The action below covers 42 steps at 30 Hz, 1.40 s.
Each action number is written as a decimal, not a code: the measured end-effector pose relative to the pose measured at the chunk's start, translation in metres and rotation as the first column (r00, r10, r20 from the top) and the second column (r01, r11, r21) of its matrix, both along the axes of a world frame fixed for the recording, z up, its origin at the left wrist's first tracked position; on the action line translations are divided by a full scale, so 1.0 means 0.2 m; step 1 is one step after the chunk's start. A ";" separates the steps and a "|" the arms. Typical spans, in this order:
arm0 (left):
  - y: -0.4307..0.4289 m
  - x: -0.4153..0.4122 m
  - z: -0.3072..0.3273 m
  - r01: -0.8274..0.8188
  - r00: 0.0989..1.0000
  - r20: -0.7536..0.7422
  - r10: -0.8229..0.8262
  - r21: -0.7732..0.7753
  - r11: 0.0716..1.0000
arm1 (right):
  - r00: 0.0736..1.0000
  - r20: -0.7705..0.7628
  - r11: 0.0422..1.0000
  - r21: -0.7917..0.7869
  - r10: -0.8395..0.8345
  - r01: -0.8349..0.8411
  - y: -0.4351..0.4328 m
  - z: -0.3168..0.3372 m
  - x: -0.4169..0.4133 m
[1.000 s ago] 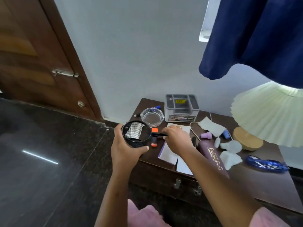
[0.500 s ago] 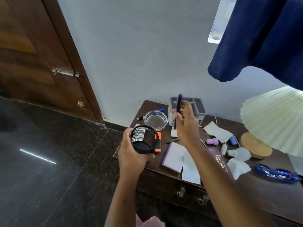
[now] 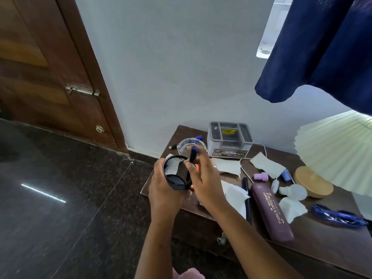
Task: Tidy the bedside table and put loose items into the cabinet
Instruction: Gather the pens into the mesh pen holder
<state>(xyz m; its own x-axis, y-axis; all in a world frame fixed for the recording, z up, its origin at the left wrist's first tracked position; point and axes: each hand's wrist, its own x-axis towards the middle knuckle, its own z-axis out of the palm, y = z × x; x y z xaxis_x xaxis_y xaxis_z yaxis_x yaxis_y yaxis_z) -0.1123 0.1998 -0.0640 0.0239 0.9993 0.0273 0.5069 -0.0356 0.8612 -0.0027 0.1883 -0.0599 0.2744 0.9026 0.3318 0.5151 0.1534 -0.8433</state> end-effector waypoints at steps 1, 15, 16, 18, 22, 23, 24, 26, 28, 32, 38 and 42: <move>0.00 0.00 0.00 -0.005 1.000 0.002 0.005 0.000 1.000 | 1.000 -0.008 1.000 -0.019 -0.016 0.016 0.01 -0.01 0.00; -0.01 0.01 0.04 -0.003 0.999 -0.035 0.003 -0.004 1.000 | 0.906 0.379 0.788 -0.493 -0.187 0.368 0.15 -0.08 0.21; -0.01 0.01 0.04 -0.007 0.999 -0.035 0.006 -0.004 1.000 | 0.855 0.507 0.748 -0.525 -0.109 0.407 0.15 -0.08 0.20; -0.01 0.01 0.03 -0.020 0.999 -0.029 0.019 -0.008 1.000 | 0.773 0.634 0.739 -0.504 -0.034 0.446 0.16 -0.08 0.17; 0.00 0.01 0.02 -0.023 0.999 -0.028 0.023 -0.014 1.000 | 0.754 0.657 0.735 -0.510 -0.002 0.446 0.20 -0.08 0.10; 0.00 0.00 0.01 -0.023 0.999 -0.033 0.023 -0.012 1.000 | 0.772 0.635 0.723 -0.533 0.001 0.438 0.21 -0.09 0.10; 0.01 0.00 0.01 -0.025 0.999 -0.040 0.025 -0.012 1.000 | 0.793 0.609 0.716 -0.554 0.001 0.424 0.22 -0.10 0.10; 0.01 -0.01 0.02 -0.032 0.998 -0.047 0.032 -0.014 0.999 | 0.841 0.541 0.708 -0.582 -0.030 0.400 0.24 -0.10 0.13; 0.01 -0.01 0.02 -0.029 0.999 -0.045 0.028 -0.018 0.999 | 0.898 0.418 0.713 -0.587 -0.140 0.384 0.24 -0.04 0.19; 0.00 0.01 0.04 -0.001 1.000 -0.023 0.001 -0.027 1.000 | 0.937 -0.106 0.909 -0.299 -0.333 0.289 0.21 0.19 0.25; -0.01 0.02 0.06 -0.010 1.000 -0.004 0.010 -0.036 0.999 | 0.998 0.035 0.973 -0.223 0.061 -0.052 0.16 0.33 0.06; -0.01 0.01 0.06 -0.014 1.000 -0.024 0.014 -0.028 1.000 | 0.863 0.497 0.948 -0.309 0.088 0.082 0.12 0.24 0.00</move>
